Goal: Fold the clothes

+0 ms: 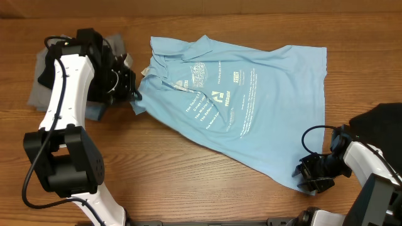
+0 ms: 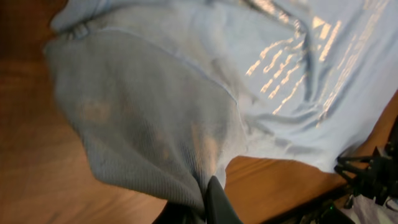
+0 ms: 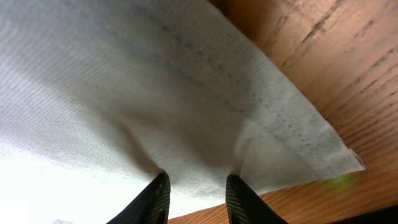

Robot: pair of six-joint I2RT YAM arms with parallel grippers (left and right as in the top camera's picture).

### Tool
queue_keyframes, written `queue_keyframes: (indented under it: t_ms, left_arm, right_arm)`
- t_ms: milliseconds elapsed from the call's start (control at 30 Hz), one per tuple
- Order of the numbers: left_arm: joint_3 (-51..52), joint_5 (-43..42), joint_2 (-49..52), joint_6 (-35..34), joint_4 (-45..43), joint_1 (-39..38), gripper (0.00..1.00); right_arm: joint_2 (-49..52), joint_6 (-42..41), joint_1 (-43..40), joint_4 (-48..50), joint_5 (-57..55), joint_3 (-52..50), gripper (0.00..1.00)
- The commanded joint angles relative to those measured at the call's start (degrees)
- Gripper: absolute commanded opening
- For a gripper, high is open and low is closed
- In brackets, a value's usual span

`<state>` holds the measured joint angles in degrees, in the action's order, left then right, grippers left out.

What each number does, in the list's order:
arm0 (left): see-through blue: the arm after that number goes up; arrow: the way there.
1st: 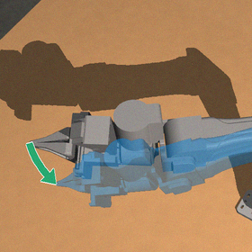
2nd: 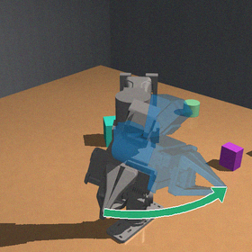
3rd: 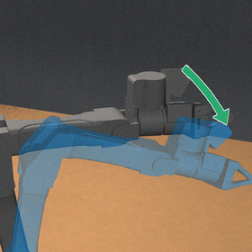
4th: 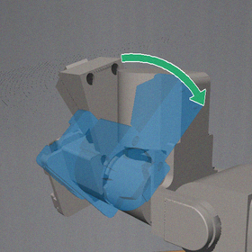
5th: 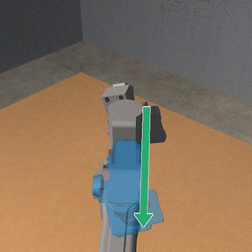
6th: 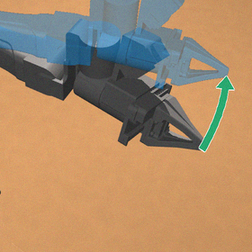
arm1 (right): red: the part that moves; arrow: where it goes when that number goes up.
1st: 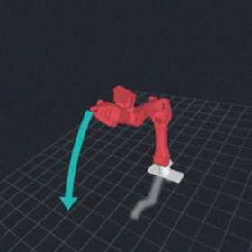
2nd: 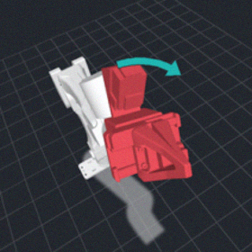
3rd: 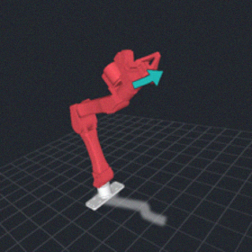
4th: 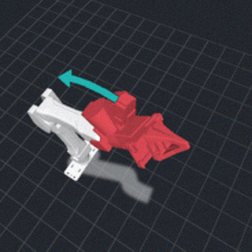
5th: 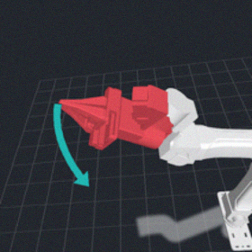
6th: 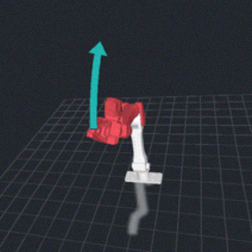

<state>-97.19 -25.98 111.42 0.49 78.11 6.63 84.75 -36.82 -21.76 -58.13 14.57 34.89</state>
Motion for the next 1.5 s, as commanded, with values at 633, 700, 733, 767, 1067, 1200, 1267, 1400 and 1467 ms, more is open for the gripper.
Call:
queue_keyframes:
  t_ms: [633,700,733,767,1067,1200,1267,1400,1467]
  left_arm:
    - [-1.4,5.9,-2.8,8.7,12.4,-4.3,0.42]
    - [-1.0,7.4,-2.8,9.2,10.5,-9.3,0.42]
    - [-0.8,8.5,-2.8,9.0,9.5,-10.8,0.41]
    - [-0.6,10.7,-2.8,8.1,8.2,-12.2,0.38]
    - [12.3,18.8,-2.8,1.4,-1.9,-22.3,0.11]
    - [18.5,16.2,-2.8,-0.9,-1.8,-22.5,0.22]
    - [21.6,14.3,-2.8,-1.4,-2.4,-22.8,0.27]
    - [27.7,16.7,-2.8,-5.6,-8.3,-23.0,0.39]
    - [30.4,17.2,-2.8,-7.0,-11.0,-23.0,0.41]
  right_arm:
    - [1.0,1.2,-3.5,4.5,-4.0,-1.4,0.64]
    - [1.0,1.5,-3.5,6.4,-3.3,-1.4,0.64]
    - [1.0,3.5,-3.5,7.6,-1.6,-1.4,0.64]
    - [1.0,6.4,-3.5,9.0,1.0,-1.4,0.59]
    - [1.0,11.6,-3.5,8.3,5.0,-1.4,0.47]
    - [1.0,11.6,-3.5,8.6,5.0,-1.4,0.59]
    - [1.0,11.6,-3.5,8.6,5.0,-1.4,0.62]
    - [1.0,11.6,-3.5,8.4,5.0,-1.4,0.63]
    - [1.0,11.6,-3.5,8.3,5.0,-1.4,0.66]
